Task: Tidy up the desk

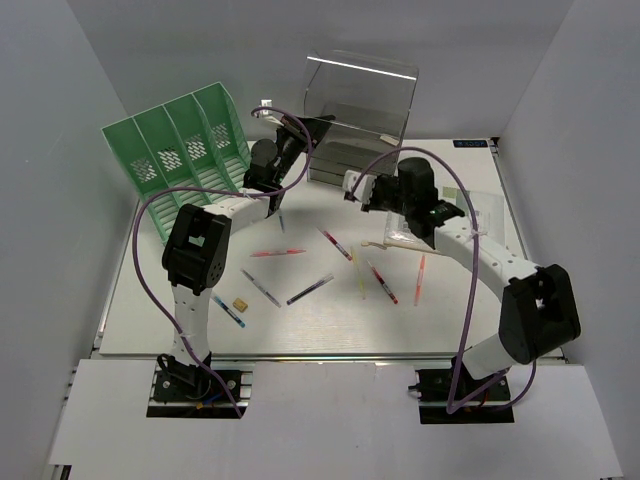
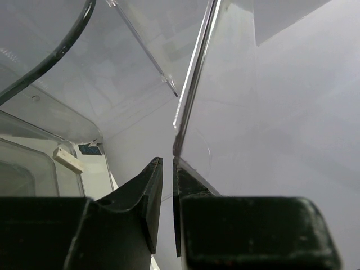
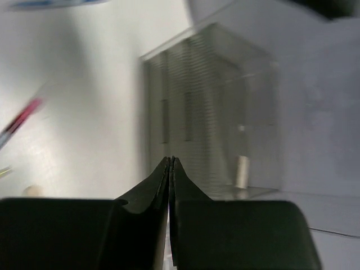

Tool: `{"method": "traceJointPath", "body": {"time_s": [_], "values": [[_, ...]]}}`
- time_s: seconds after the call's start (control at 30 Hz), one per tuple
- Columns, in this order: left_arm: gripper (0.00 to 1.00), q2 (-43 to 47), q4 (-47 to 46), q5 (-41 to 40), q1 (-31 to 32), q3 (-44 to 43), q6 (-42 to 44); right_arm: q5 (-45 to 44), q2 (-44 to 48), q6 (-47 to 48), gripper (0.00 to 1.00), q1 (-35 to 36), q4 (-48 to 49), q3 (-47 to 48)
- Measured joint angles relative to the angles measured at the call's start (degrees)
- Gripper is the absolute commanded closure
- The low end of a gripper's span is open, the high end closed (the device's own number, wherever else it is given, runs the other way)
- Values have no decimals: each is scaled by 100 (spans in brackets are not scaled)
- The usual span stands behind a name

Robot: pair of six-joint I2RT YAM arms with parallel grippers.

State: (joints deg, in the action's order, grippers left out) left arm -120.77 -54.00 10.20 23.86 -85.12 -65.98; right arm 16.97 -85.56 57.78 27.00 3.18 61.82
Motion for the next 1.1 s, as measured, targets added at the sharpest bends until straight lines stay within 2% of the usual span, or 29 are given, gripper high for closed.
{"method": "traceJointPath", "body": {"time_s": [0.17, 0.37, 0.77, 1.1], "values": [[76, 0, 2, -28, 28, 4, 0, -461, 0, -245, 96, 0, 420, 457], [76, 0, 9, -35, 48, 4, 0, -835, -11, -345, 94, 2, 553, 485], [76, 0, 138, -61, 52, 4, 22, -1674, -514, -166, 90, 7, 970, 1025], [75, 79, 238, -116, 52, 190, 57, -1993, -761, 26, 90, 2, 1196, 1281]]}}
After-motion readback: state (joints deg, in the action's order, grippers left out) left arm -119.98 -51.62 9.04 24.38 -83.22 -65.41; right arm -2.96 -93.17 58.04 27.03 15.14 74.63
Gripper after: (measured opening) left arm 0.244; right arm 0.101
